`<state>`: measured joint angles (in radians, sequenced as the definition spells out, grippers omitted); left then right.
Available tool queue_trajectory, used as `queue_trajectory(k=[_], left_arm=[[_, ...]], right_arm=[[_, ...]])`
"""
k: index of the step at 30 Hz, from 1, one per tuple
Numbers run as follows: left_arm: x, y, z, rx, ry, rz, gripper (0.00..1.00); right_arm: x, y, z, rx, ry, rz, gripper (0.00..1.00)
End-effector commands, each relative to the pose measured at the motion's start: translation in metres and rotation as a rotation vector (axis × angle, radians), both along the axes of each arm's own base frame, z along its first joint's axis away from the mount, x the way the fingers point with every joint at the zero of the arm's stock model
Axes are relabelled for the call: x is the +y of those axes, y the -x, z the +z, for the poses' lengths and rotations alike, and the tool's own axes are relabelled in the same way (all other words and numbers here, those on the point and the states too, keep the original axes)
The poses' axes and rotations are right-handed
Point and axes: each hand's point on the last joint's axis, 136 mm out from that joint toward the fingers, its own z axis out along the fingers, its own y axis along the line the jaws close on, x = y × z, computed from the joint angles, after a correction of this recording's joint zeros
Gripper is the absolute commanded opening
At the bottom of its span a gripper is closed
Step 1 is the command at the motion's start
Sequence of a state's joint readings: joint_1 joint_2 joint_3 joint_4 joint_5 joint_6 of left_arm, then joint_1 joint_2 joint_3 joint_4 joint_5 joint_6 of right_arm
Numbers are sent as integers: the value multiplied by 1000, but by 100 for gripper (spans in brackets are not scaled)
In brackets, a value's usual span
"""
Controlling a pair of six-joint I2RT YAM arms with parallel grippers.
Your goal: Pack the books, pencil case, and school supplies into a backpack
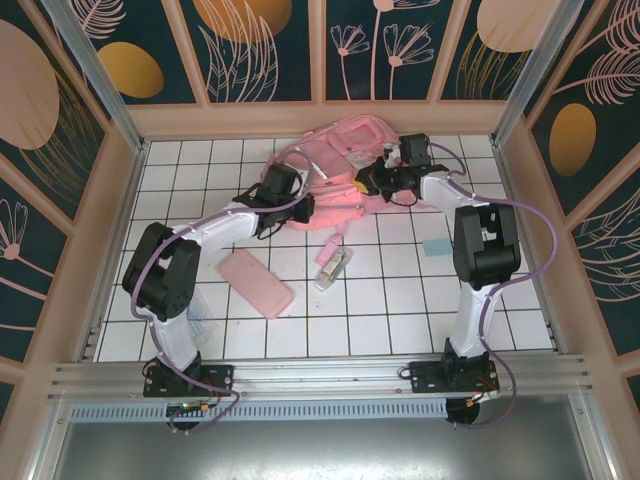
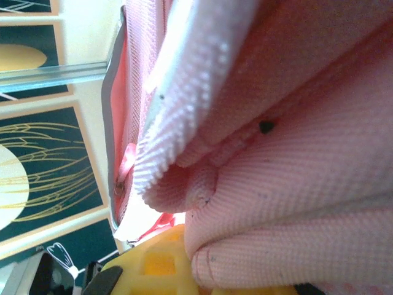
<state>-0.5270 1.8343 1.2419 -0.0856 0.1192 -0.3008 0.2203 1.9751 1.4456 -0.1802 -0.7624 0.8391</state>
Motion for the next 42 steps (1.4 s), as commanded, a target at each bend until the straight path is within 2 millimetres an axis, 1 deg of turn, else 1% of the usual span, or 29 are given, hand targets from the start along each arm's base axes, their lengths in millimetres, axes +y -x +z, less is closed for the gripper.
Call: queue_trajectory(k=[1, 4, 6, 8, 9, 10, 12, 13, 15, 17, 19, 20, 21, 22, 24, 25, 27, 28, 30, 34, 36, 39, 41, 42], left_arm=[[107, -10, -16, 52, -210, 252, 0], [111, -10, -17, 59, -232, 252, 0], [117, -9, -21, 72, -275, 252, 0], [123, -4, -28, 101, -315, 245, 0], [123, 0, -31, 125, -318, 235, 0], [119, 5, -33, 148, -305, 209, 0], [105, 18, -34, 202, -244, 148, 0], [92, 26, -31, 227, -190, 104, 0], [64, 41, -19, 244, -116, 16, 0], [31, 58, -9, 232, -136, -87, 0], [2, 76, -4, 255, -127, -180, 0], [-14, 85, -3, 281, -86, -221, 0], [-24, 89, -2, 298, -53, -243, 0], [-35, 92, -1, 312, -27, -260, 0], [-46, 87, 0, 314, -14, -254, 0], [-51, 81, 1, 307, -13, -240, 0], [-60, 68, 7, 296, 11, -210, 0], [-64, 60, 8, 296, 22, -188, 0], [-74, 46, 15, 281, 55, -156, 0], [-86, 20, 25, 243, 84, -78, 0], [-92, 12, 27, 233, 101, -59, 0], [-100, 9, 27, 234, 131, -49, 0], [-107, 9, 27, 236, 157, -50, 0], [-110, 11, 28, 236, 166, -54, 0]], right_arm=[[-56, -40, 27, -181, 92, -72, 0], [-58, -45, 25, -187, 115, -65, 0], [-63, -50, 23, -192, 157, -67, 0], [-71, -55, 21, -202, 203, -73, 0], [-75, -59, 20, -207, 230, -79, 0], [-77, -62, 21, -220, 243, -79, 0], [-80, -72, 26, -248, 262, -80, 0], [-77, -77, 28, -258, 255, -70, 0], [-69, -86, 33, -279, 234, -48, 0], [-63, -98, 34, -290, 238, -32, 0], [-60, -109, 31, -287, 253, -28, 0], [-58, -115, 31, -290, 251, -26, 0], [-57, -119, 31, -292, 246, -30, 0], [-54, -123, 31, -292, 236, -30, 2], [-50, -127, 30, -286, 220, -30, 21], [-48, -126, 30, -275, 217, -33, 31], [-47, -121, 29, -249, 218, -42, 48], [-48, -114, 27, -229, 229, -47, 58], [-52, -101, 28, -210, 263, -65, 66], [-67, -61, 38, -201, 303, -124, 69], [-71, -38, 38, -192, 301, -147, 71], [-61, -7, 31, -155, 246, -139, 72], [-43, 8, 26, -132, 178, -123, 72], [-33, 12, 25, -130, 137, -114, 72]])
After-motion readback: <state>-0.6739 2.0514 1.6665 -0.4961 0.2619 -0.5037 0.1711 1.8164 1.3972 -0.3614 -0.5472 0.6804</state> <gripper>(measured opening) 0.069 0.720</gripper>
